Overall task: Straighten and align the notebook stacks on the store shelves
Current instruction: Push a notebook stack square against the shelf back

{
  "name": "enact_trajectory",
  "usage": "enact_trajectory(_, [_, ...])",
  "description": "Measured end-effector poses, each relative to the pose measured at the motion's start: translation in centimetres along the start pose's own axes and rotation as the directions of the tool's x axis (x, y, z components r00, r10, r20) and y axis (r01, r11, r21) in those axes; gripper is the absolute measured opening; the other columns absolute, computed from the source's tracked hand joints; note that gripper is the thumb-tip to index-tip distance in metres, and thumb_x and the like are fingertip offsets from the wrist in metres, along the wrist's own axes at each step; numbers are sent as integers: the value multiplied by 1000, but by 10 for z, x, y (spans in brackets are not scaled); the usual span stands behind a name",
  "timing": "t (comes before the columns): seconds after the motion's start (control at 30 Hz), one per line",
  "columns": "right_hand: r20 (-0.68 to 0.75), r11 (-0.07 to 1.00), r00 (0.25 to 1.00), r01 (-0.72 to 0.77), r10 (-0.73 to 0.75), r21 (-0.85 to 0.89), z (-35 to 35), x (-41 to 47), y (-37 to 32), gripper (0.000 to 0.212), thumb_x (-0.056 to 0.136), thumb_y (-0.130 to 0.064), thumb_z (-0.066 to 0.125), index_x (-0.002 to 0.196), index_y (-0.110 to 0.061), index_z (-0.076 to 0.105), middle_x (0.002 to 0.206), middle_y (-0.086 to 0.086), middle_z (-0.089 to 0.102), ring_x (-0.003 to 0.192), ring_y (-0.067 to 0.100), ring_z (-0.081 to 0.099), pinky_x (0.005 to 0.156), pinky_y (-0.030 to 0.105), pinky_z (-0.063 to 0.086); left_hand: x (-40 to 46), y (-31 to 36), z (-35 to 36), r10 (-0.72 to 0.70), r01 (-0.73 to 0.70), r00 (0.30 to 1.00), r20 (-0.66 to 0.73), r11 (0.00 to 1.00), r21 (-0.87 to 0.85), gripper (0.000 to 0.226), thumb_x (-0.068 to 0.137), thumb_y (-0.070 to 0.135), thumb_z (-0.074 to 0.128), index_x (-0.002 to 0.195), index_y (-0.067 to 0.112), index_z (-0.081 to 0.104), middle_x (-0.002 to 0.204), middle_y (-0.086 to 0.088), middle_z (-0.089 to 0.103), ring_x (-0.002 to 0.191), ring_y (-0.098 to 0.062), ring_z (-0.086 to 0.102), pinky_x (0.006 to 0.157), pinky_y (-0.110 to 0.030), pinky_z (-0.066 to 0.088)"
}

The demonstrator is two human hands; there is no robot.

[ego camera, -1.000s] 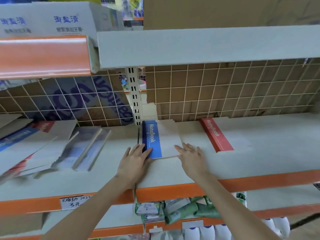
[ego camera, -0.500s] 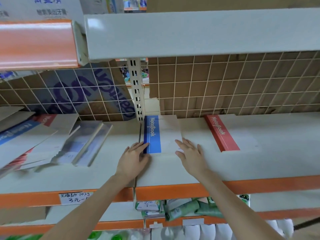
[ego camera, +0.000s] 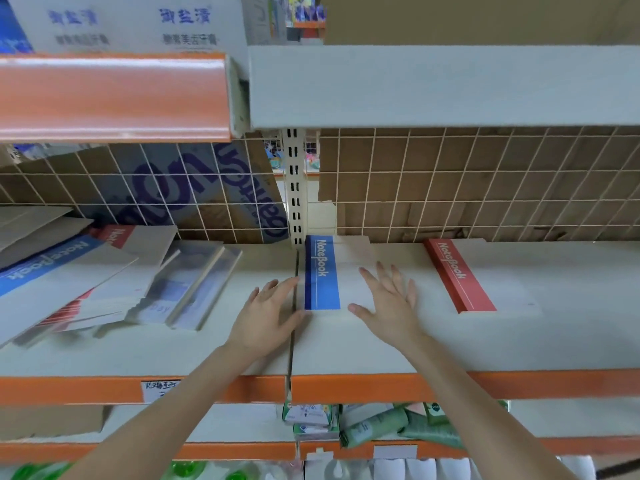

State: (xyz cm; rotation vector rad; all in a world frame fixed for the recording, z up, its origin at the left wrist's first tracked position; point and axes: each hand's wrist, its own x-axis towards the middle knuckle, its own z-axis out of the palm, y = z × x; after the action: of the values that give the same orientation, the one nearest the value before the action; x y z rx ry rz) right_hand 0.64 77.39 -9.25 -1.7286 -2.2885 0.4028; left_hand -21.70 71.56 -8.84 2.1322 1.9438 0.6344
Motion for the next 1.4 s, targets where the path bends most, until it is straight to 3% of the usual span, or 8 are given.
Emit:
enact_trajectory(0.1, [-40, 995, 994, 103, -103, -15, 3, 4, -36, 69, 94, -50, 47, 151, -31, 13, 160, -1, -9, 145, 20, -18, 113, 46, -11, -14, -23, -24, 90, -89, 996, -24, 995, 48, 53, 95, 36, 49, 145, 25, 31, 149, 4, 37, 141, -16, 24, 115, -32, 11])
enact_trajectory(0.23, [-18, 968, 969, 247, -248, -33, 18, 8, -100, 67, 94, -50, 45, 150, -27, 17, 160, 0, 0, 146, 21, -13, 112, 44, -14, -40, -62, -66, 119, -109, 988, -94, 989, 101, 49, 94, 29, 55, 140, 20, 42, 144, 1, 43, 138, -19, 32, 116, -37, 16])
enact_trajectory(0.4, [55, 919, 918, 394, -394, -1, 44, 10, -181, 67, 95, -49, 43, 151, -28, 12, 160, 1, -5, 146, 24, -10, 113, 46, -14, -76, -111, -124, 54, -26, 982, -179, 988, 153, 43, 91, 24, 56, 130, 7, 54, 134, -10, 54, 130, -31, 45, 111, -48, 27])
enact_trajectory(0.73, [61, 781, 780, 618, -623, 87, 94, -6, -344, 71, 94, -48, 47, 152, -25, 11, 160, 2, -8, 145, 20, -16, 113, 46, -14, -156, -211, -210, -127, 186, 960, -251, 956, 229, 52, 93, 32, 55, 142, 20, 40, 148, 1, 36, 141, -17, 27, 116, -34, 11])
enact_trajectory(0.97, [71, 780, 777, 619, -625, 90, 117, -12, -401, 76, 93, -48, 48, 152, -23, 6, 159, 4, -11, 145, 21, -18, 111, 44, -18, -172, -266, -230, -137, 170, 979, -149, 956, 239, 62, 91, 41, 55, 145, 28, 29, 153, 4, 26, 143, -11, 20, 116, -28, 4])
enact_trajectory(1.13, [115, 827, 820, 563, -560, 10, 129, -13, -426, 81, 94, -46, 48, 152, -18, -1, 159, 10, -11, 145, 26, -16, 113, 46, -15, -164, -297, -232, -115, 119, 993, -34, 919, 376, 69, 90, 45, 53, 148, 30, 17, 157, 4, 12, 145, -11, 12, 116, -28, 0])
enact_trajectory(1.4, [74, 851, 857, 516, -511, -102, 145, -14, -442, 71, 96, -9, 41, 152, -16, -2, 159, 13, -4, 146, 27, -5, 116, 43, -4, -149, -310, -222, -36, 89, 990, -137, 910, 406, 53, 96, 21, 51, 146, 20, 31, 154, -8, 21, 144, -24, 19, 117, -31, 6])
